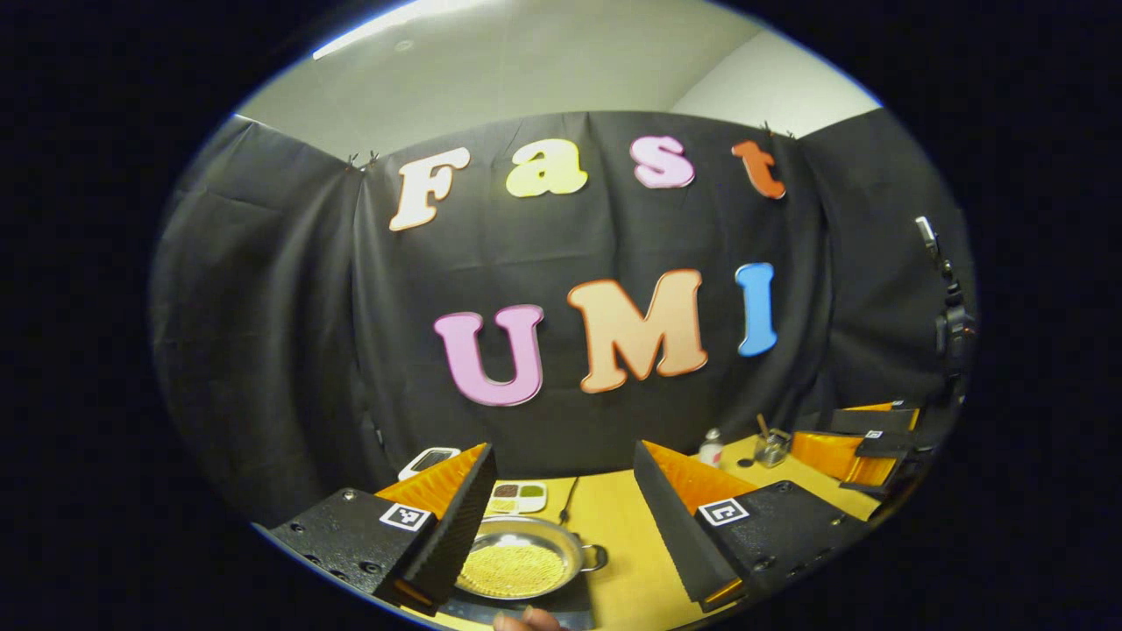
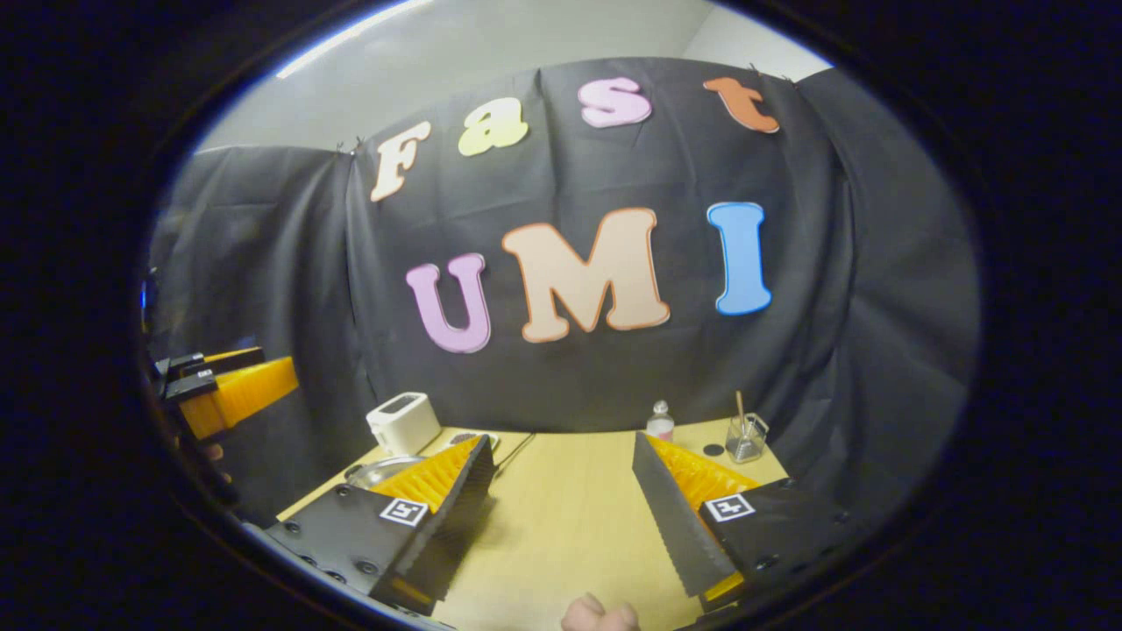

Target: First push the handle of the pot to place it horizontally, then grasp the pot with both hands and set it on the induction cooktop.

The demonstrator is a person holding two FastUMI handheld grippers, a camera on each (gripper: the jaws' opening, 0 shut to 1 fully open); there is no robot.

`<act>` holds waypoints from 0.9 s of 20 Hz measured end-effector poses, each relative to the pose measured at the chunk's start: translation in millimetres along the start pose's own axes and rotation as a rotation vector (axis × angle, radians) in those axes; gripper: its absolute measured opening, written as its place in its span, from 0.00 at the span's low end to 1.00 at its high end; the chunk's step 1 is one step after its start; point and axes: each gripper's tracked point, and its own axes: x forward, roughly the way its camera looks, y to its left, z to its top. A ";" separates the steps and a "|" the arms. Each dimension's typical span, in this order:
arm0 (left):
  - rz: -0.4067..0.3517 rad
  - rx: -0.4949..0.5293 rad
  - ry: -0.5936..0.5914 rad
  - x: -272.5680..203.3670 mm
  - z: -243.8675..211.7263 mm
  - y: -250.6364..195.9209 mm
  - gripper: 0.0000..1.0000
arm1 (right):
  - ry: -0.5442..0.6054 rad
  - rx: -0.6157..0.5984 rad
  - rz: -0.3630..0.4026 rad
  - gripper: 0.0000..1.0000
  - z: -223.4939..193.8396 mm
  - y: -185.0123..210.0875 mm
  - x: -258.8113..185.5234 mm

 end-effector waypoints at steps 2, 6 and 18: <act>-0.017 -0.033 -0.037 -14.4 20.1 -5.5 0.97 | -0.060 -0.007 -0.009 0.98 28.1 0.9 -17.4; 0.032 -0.028 -0.108 -52.7 50.4 10.7 0.96 | -0.136 -0.067 -0.057 0.93 61.2 3.0 -59.9; 0.083 -0.101 -0.185 -135.0 78.1 51.7 0.96 | -0.195 -0.129 -0.068 0.94 92.4 59.0 -147.4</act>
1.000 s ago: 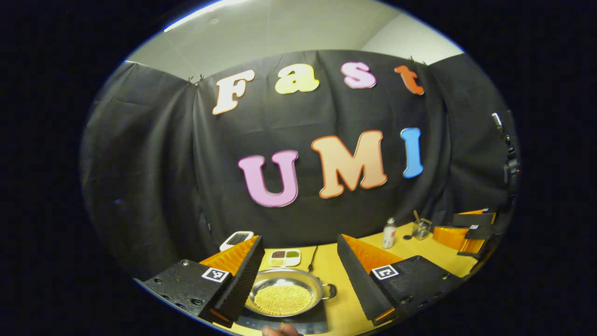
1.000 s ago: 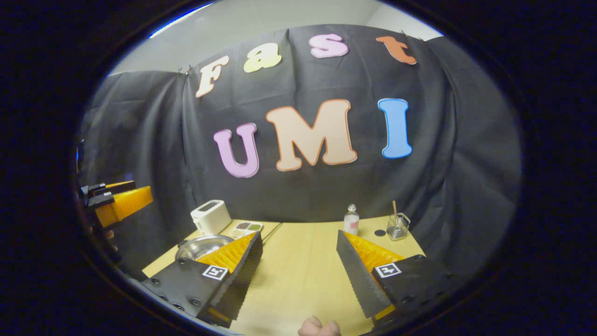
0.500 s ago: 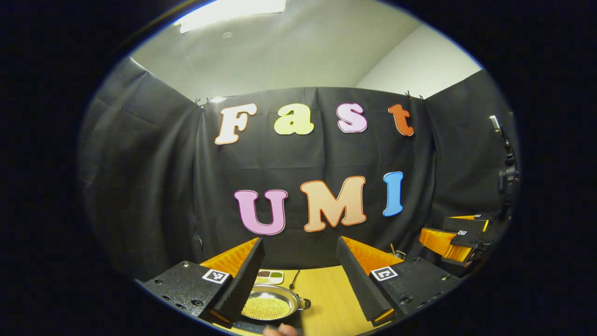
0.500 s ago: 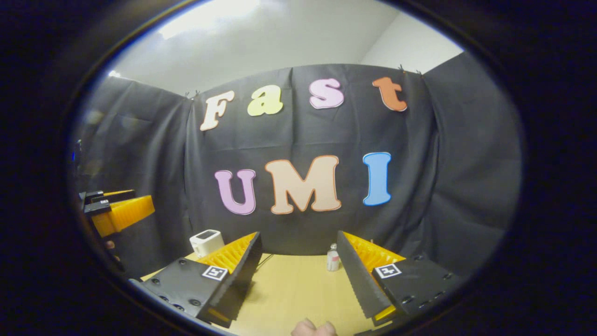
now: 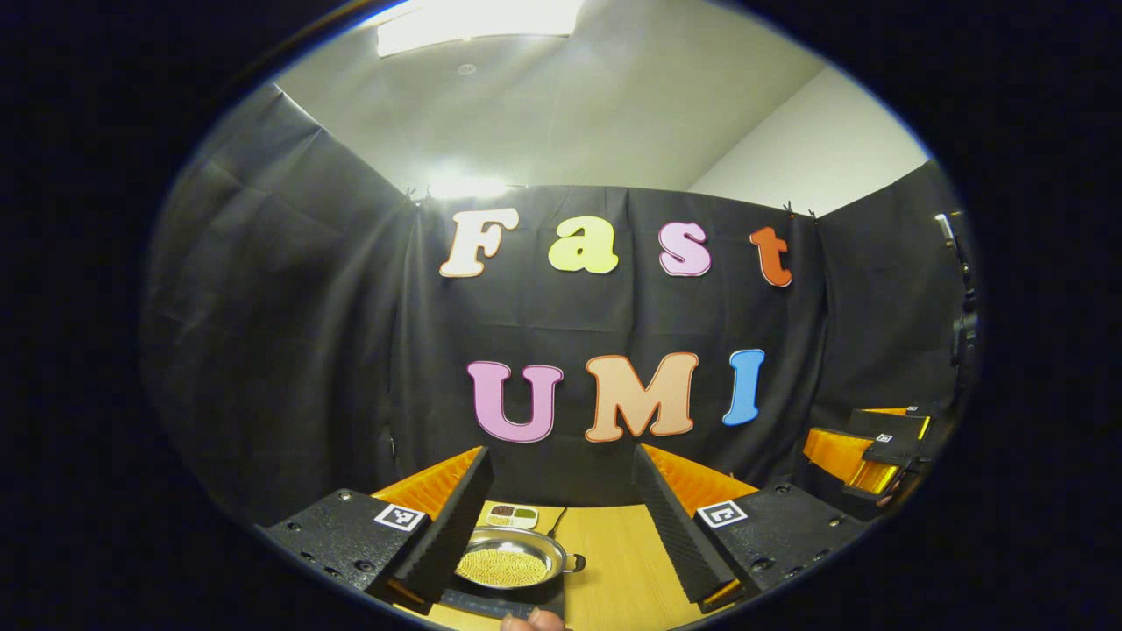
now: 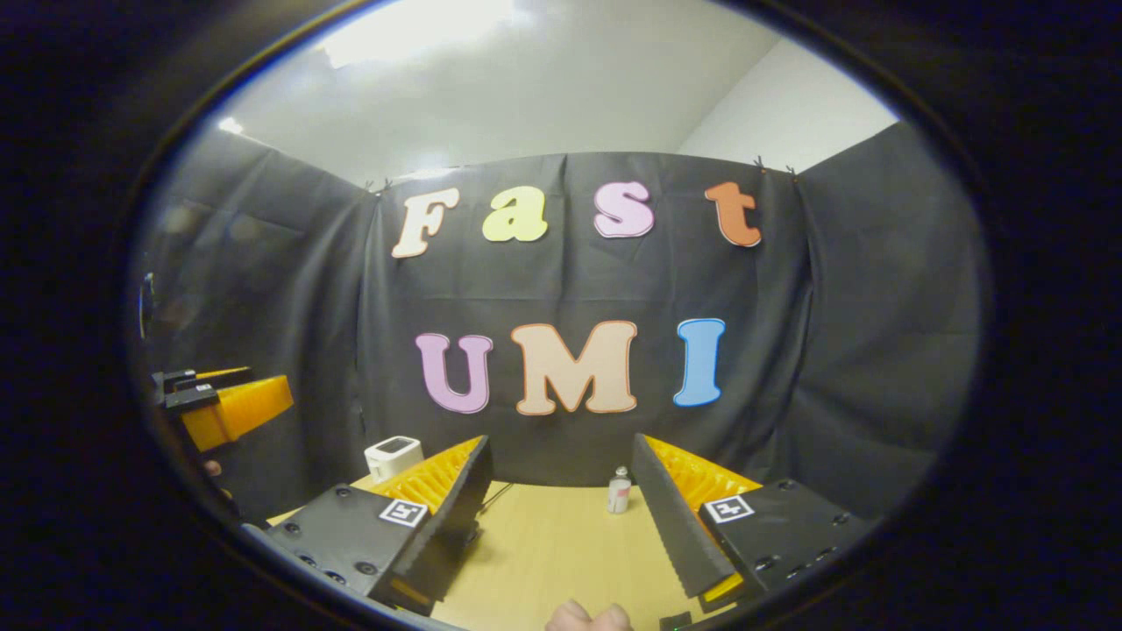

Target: First push the handle of the pot to place it horizontally, then grasp the pot with both hands and set it on the induction cooktop.

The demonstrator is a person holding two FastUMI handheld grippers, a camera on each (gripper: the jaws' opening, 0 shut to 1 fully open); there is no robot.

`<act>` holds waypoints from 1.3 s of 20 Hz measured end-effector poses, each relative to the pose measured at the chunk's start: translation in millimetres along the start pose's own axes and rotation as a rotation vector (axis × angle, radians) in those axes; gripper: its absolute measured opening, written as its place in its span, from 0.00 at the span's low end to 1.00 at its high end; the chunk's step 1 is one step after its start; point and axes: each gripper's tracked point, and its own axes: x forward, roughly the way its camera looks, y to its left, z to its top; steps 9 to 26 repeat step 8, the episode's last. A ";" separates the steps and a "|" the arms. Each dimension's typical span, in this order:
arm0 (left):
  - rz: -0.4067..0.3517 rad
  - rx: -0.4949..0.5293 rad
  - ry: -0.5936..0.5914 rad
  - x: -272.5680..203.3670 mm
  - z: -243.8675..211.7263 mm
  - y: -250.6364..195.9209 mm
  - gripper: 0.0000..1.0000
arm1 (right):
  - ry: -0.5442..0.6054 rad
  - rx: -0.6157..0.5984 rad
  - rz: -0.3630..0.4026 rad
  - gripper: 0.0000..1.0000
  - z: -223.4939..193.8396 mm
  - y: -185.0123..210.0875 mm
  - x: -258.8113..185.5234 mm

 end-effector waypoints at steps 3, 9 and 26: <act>-0.002 0.047 0.003 1.2 -1.2 -1.8 0.96 | -0.003 0.009 0.016 0.94 3.8 5.3 -0.1; -0.023 0.001 0.023 5.5 -6.8 -16.6 0.96 | 0.016 -0.007 0.025 0.99 0.4 -2.5 4.4; -0.023 0.001 0.023 5.5 -6.8 -16.6 0.96 | 0.016 -0.007 0.025 0.99 0.4 -2.5 4.4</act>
